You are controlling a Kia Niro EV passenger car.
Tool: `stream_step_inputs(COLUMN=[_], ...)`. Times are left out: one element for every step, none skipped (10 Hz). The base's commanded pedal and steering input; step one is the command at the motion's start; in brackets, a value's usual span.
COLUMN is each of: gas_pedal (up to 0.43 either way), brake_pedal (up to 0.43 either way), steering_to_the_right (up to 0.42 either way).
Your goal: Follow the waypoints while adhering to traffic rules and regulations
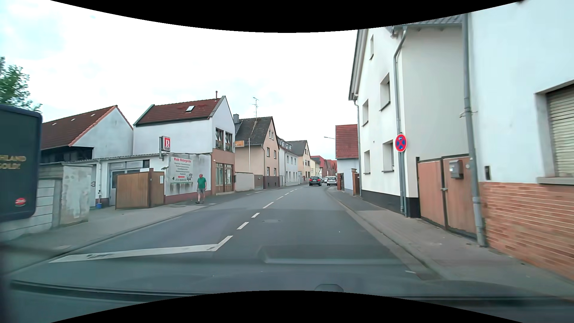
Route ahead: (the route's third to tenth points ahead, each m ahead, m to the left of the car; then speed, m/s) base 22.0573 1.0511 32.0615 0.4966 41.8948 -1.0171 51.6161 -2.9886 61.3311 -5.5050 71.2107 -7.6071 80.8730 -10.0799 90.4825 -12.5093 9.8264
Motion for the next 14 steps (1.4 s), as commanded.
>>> stream_step_inputs(gas_pedal=[0.028,0.028,0.028,0.028,0.028,0.028,0.028,0.028,0.028,0.028,0.028,0.028,0.028,0.028], brake_pedal=[0.000,0.000,0.000,0.000,0.000,0.000,0.000,0.000,0.000,0.000,0.000,0.000,0.000,0.000], steering_to_the_right=[-0.003,-0.003,-0.003,-0.003,-0.003,-0.003,-0.003,-0.003,-0.002,-0.002,-0.002,-0.002,-0.002,-0.002])
